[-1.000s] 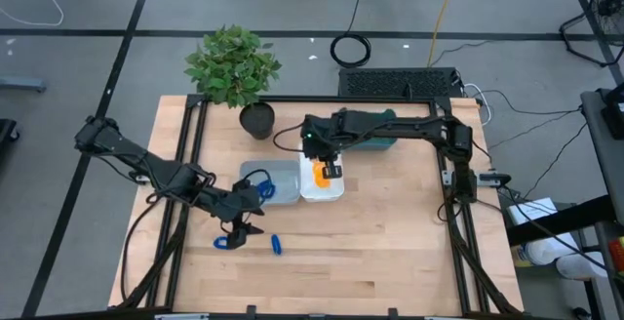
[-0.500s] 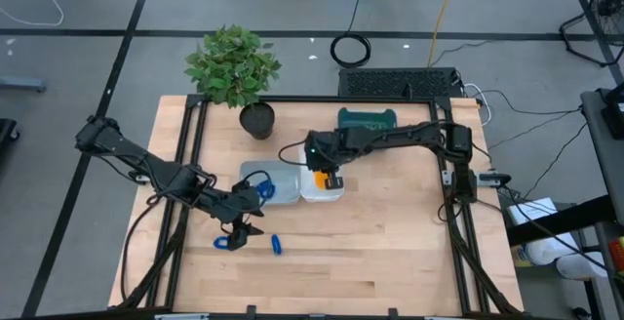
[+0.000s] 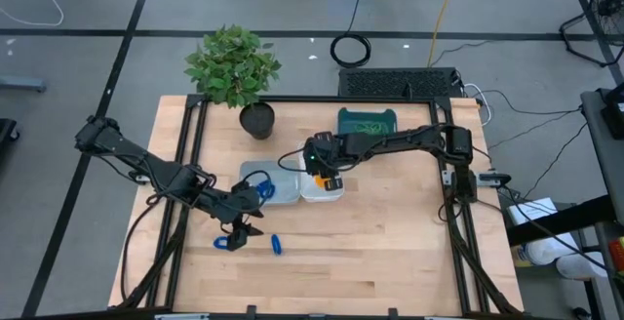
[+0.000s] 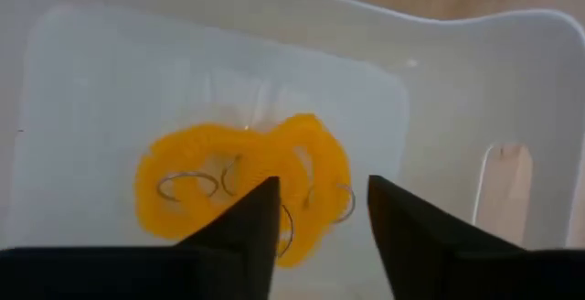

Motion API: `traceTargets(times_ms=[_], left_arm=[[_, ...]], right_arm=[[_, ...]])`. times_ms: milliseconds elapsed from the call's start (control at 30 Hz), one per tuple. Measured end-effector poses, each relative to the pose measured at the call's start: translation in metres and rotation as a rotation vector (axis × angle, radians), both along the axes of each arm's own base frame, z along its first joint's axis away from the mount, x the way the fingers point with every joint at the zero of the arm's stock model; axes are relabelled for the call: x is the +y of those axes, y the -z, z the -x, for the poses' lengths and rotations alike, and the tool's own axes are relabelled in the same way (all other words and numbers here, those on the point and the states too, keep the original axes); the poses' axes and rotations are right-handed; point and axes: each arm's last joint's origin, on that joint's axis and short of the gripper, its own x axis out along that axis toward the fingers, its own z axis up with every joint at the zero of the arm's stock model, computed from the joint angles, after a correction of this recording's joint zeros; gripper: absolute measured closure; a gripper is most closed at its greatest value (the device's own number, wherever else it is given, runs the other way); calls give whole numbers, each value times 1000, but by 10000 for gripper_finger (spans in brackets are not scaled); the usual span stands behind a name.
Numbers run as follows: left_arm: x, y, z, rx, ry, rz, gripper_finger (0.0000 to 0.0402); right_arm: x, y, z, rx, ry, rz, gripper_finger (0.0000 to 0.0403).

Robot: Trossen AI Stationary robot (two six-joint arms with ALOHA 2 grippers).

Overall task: Sort spring keychains
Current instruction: Put the blue spring keychain into the gray bin

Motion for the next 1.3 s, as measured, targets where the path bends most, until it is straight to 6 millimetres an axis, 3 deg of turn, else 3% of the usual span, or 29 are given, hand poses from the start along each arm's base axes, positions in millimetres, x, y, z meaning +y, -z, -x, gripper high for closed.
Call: traceTargets(times_ms=[233, 433, 633, 900, 1133, 1300], left_arm=[[0, 0, 0, 3, 9, 0, 151], [-1, 0, 1, 1, 82, -21, 151], [-4, 1, 3, 11, 241, -11, 151], [-7, 5, 10, 70, 195, -47, 151], [-18, 0, 20, 160, 155, -128, 151], [-39, -12, 21, 255, 179, -234, 151]], right_arm=[[0, -10, 3, -16, 2, 2, 172], [3, -36, 12, -57, -13, 12, 134], [10, -68, 22, -153, 3, 5, 126], [21, -104, 37, -264, -22, 9, 130], [22, -119, 46, -309, -1, -1, 126], [22, -121, 47, -311, 0, -1, 126]])
